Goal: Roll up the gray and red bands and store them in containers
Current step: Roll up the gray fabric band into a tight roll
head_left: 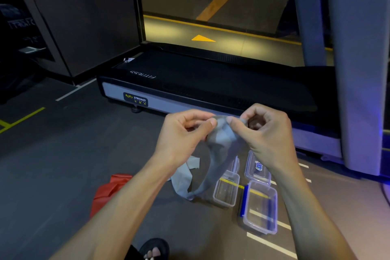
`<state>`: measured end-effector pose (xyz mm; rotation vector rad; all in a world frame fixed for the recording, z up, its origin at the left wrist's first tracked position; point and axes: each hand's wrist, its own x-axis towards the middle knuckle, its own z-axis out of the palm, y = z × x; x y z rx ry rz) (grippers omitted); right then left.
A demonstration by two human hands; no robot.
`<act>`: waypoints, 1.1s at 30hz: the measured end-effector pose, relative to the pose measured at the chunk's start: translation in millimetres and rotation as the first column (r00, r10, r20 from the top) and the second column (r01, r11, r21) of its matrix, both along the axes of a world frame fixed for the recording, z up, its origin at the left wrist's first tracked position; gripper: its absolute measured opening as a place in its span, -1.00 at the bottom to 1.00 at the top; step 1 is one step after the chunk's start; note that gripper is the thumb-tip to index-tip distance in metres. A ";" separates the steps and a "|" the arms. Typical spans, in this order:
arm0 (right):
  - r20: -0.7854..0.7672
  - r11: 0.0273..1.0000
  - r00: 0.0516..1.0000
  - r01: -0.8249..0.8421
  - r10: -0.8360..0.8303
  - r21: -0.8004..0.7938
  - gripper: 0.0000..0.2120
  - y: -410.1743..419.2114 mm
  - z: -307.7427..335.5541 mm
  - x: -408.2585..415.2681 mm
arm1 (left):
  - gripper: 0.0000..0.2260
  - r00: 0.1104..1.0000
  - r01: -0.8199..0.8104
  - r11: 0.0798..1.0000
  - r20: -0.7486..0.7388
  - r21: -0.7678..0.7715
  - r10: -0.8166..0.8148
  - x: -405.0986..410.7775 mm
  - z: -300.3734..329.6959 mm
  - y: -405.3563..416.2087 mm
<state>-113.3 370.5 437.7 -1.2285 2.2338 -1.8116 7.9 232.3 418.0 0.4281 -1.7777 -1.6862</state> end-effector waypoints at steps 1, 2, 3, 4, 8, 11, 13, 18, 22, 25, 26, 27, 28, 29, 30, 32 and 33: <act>-0.002 1.000 1.000 -0.002 0.002 0.003 -0.76 0.2 -0.2 0.1 | -0.92 1.000 -0.002 1.000 0.003 0.005 0.002 -0.2 0.2 0.1; -0.004 1.000 1.000 -0.005 0.005 0.005 -0.75 0.2 -0.2 0.4 | -0.91 1.000 -0.007 1.000 0.009 0.011 0.006 -0.5 0.1 0.1; -0.006 1.000 1.000 -0.007 0.007 0.007 -0.75 0.3 -0.4 0.8 | -0.91 1.000 -0.011 1.000 0.013 0.019 0.011 -0.8 -0.1 -0.1; -0.006 1.000 1.000 -0.010 0.010 0.007 -0.75 0.3 -0.5 0.9 | -0.90 1.000 -0.016 0.999 0.013 0.032 0.015 -0.9 -0.4 -0.4; 0.076 0.997 0.994 -0.076 0.077 -0.018 -0.79 0.5 1.5 -0.5 | -0.85 0.999 -0.049 0.996 -0.015 0.079 0.051 -1.0 0.3 -2.0; 0.190 0.988 0.973 -0.118 0.135 -0.095 -0.78 1.8 2.5 -3.7 | -0.79 0.994 -0.104 0.993 -0.038 0.064 0.106 -1.3 2.5 -2.7; 0.215 0.988 0.967 -0.116 0.136 -0.103 -0.72 1.8 1.2 -6.6 | -0.80 0.992 -0.112 0.993 -0.053 0.025 0.113 -0.1 4.7 -3.3; 0.177 0.990 0.976 -0.116 0.128 -0.078 -0.89 1.9 -0.1 -8.3 | -0.89 0.995 -0.075 0.989 -0.080 -0.130 0.065 2.9 6.8 -6.0; 0.226 0.986 0.965 -0.107 0.134 -0.127 -0.92 -2.0 -2.0 -3.0 | -0.89 0.991 -0.097 0.985 -0.104 -0.146 0.082 -1.5 4.4 -2.0; 0.190 0.985 0.971 -0.124 0.146 -0.123 -0.90 -4.1 -0.3 3.1 | -0.85 0.984 -0.114 0.991 -0.143 -0.074 0.103 -4.5 5.8 -1.3; 0.153 0.984 0.975 -0.147 0.162 -0.102 -0.92 -3.2 1.0 3.5 | -0.84 0.982 -0.119 0.992 -0.156 -0.050 0.110 -4.7 7.4 -2.2; 0.134 0.980 0.973 -0.179 0.190 -0.090 -0.93 -1.0 2.8 2.7 | -0.83 0.981 -0.108 0.994 -0.167 -0.028 0.102 -4.3 9.8 -3.2; 0.152 0.970 0.961 -0.220 0.233 -0.101 -0.93 1.7 4.7 1.3 | -0.82 0.981 -0.079 0.997 -0.177 -0.012 0.075 -3.3 12.6 -3.8; 0.222 0.953 0.930 -0.264 0.292 -0.148 -0.93 4.8 6.7 -0.5 | -0.81 0.983 -0.035 0.999 -0.180 -0.007 0.033 -1.8 15.6 -3.9; 0.322 0.928 0.875 -0.302 0.361 -0.219 -0.92 7.8 9.2 -1.8 | -0.81 0.984 0.006 1.000 -0.175 -0.027 -0.010 -0.4 18.0 -3.5; 0.423 0.891 0.790 -0.338 0.443 -0.303 -0.80 13.2 11.4 -5.4 | -0.83 0.989 0.028 0.991 -0.144 -0.130 -0.047 1.3 18.6 -2.1; 0.414 0.888 0.790 -0.356 0.452 -0.291 -0.71 14.4 11.3 -6.7 | -0.85 0.991 0.014 0.983 -0.129 -0.184 -0.038 1.6 17.4 -1.7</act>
